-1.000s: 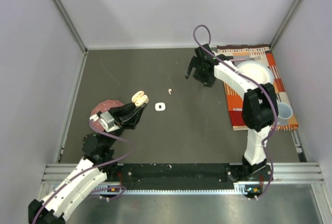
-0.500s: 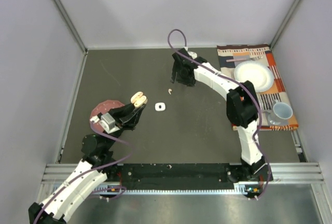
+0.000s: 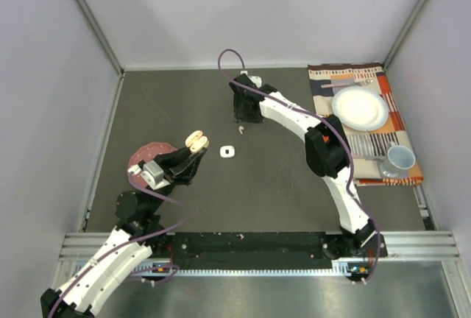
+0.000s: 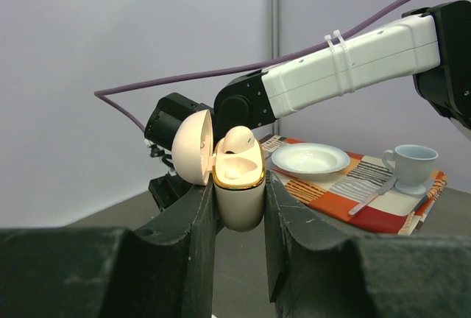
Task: Insert the wireless bluetooth earbuds into the charging case
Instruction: Pick up the left earbud from the center of the board.
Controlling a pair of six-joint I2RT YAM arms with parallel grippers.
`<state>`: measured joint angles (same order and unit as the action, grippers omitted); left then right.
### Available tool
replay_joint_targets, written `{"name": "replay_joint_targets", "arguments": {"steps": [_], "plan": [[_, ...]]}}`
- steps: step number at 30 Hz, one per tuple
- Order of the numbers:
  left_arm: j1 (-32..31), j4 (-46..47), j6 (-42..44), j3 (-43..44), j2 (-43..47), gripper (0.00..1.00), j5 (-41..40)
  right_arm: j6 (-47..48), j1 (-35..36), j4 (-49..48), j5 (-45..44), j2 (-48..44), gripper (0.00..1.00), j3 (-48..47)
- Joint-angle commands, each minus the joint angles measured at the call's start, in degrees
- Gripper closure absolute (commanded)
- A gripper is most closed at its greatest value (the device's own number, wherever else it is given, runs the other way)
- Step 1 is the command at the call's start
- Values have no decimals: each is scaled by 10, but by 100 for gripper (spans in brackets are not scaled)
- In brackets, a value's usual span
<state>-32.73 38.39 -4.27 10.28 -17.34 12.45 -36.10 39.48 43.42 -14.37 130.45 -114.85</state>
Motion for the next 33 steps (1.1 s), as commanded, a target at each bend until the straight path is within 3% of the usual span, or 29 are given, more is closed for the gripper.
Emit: {"name": "replay_joint_targets", "arguments": {"steps": [1,10,33], "plan": [[-1,12,12,10,6,100,-8,14,9,2,-16,15,42,-40],[-2,12,21,17,-5,100,-10,5,11,8,-8,40,49,-56],[-2,20,27,13,-25,100,-15,-6,21,13,-20,79,55,-85]]}}
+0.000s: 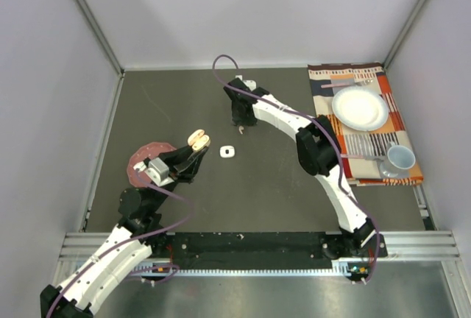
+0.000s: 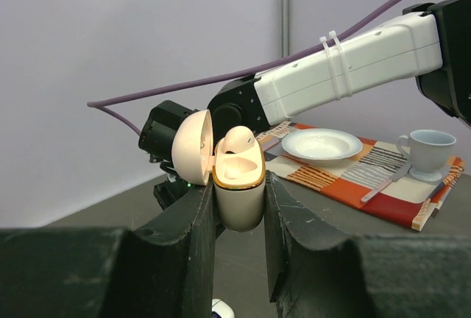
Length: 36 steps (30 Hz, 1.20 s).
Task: Insert the wireless bluetooth earbuds into the charging case
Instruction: Pick up the left earbud from the center of the board.
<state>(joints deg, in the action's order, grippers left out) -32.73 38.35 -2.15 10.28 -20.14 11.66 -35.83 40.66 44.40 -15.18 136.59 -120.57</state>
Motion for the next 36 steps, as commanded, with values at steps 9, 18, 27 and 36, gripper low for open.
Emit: {"name": "replay_joint_targets", "arguments": {"steps": [9,18,27,36], "plan": [[-2,17,3,8,8,100,-10,-18,11,11,-16,28,59,-31],[-2,11,7,6,12,100,-19,-21,13,16,-23,45,61,-48],[-2,10,8,5,8,100,-19,-23,19,22,-32,52,63,-41],[-1,6,9,5,12,100,-21,-22,22,22,-41,61,65,-47]]}}
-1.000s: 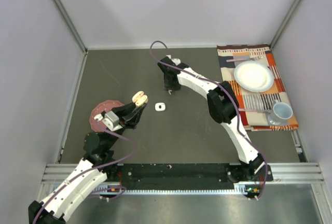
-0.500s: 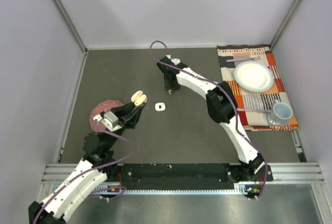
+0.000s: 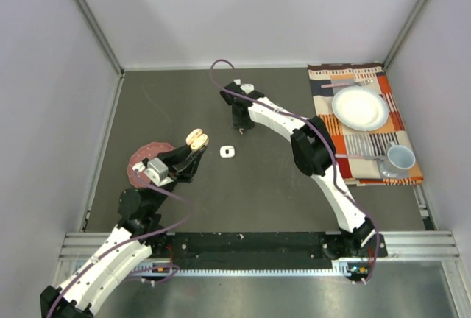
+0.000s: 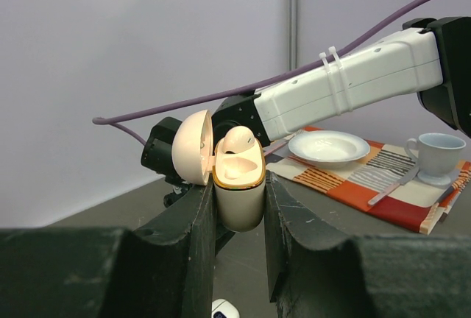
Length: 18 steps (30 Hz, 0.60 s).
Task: Insert the wireless bluetooth earbuds into the charging case
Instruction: Pick up the left earbud from the center of the board.
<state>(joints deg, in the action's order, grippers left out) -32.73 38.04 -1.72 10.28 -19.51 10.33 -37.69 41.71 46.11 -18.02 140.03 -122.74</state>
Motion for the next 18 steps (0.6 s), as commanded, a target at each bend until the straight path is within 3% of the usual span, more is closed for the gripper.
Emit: {"name": "replay_joint_targets", "arguments": {"steps": [1,18], "plan": [[-2,8,5,5,5,100,-7,-3,12,6,-14,30,66,-27],[-2,2,9,8,8,100,-14,-1,11,5,-14,35,73,-29]]}}
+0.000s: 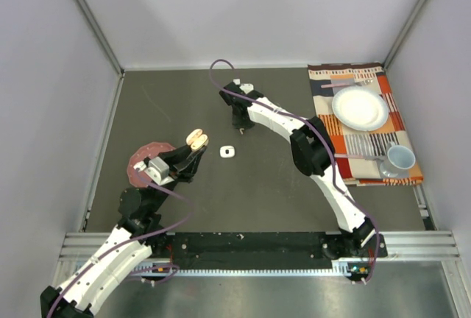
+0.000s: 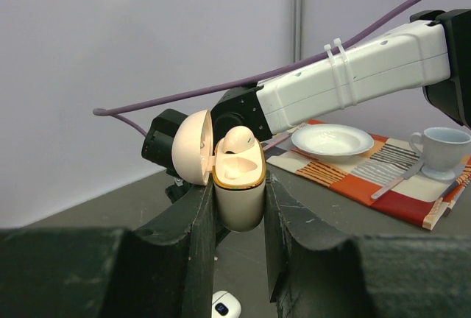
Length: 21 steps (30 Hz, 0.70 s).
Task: Insert the wireless bluetooth earbuds into the charging case
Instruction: Pick up the left earbud from the center of the board.
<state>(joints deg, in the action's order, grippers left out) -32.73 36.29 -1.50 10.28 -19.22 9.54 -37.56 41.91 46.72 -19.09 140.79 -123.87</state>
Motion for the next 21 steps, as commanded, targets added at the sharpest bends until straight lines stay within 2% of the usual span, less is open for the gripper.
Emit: {"name": "replay_joint_targets", "arguments": {"steps": [1,6,17,21], "plan": [[-2,19,7,8,2,100,-6,-2,10,-1,-4,27,73,-17],[-2,19,9,11,1,100,-7,-2,10,-1,-6,26,76,-15],[-2,10,10,25,-6,100,-2,-10,10,-2,-22,-9,100,-1],[-2,8,11,25,-6,100,-1,-9,9,-21,-35,-56,100,26]]}}
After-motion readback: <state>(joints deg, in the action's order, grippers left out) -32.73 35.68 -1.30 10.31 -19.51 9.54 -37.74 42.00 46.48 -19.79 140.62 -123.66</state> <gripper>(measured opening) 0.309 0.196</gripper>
